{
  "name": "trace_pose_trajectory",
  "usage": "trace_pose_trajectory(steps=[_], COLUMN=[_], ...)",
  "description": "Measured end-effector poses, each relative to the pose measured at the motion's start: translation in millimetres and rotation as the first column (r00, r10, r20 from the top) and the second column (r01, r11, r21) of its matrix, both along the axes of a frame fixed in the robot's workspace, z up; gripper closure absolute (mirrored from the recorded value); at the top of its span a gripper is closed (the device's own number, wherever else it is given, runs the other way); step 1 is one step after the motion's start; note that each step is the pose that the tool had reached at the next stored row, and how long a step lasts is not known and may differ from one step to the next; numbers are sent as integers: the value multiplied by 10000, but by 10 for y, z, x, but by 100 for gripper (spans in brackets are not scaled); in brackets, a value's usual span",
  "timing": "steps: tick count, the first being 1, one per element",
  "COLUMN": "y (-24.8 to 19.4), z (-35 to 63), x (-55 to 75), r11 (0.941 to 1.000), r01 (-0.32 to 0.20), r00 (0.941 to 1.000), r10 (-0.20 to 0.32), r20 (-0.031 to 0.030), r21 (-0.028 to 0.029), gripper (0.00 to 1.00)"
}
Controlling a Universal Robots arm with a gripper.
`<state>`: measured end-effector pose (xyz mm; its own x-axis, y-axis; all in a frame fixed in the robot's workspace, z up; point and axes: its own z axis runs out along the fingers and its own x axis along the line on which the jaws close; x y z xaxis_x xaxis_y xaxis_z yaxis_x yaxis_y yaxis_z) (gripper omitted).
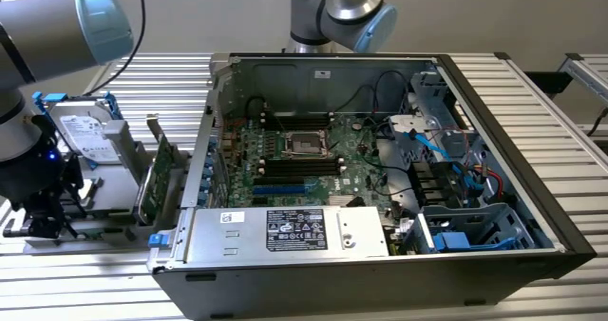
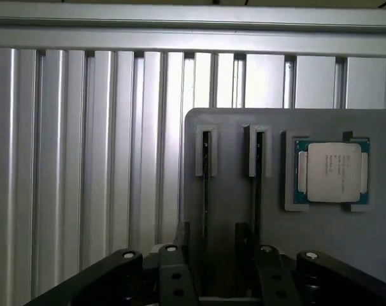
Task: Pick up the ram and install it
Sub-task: 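Pick up the ram and move it above insertion slot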
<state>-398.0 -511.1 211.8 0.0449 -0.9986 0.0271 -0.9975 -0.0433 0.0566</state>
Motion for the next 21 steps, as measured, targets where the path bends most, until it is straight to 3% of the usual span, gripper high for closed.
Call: trace_pose_trajectory(steps=[6, 13, 17, 21], y=[-6, -44, -85, -97], z=[-60, -104, -110, -121], x=[1, 1, 20, 48], r11=[9996, 9992, 9989, 9984], r01=[-210, -211, -210, -209], r00=[9998, 9998, 9998, 9998], r10=[210, 211, 211, 211], r20=[4, 7, -12, -29], r21=[196, 326, 423, 528], gripper=[58, 58, 58, 58])
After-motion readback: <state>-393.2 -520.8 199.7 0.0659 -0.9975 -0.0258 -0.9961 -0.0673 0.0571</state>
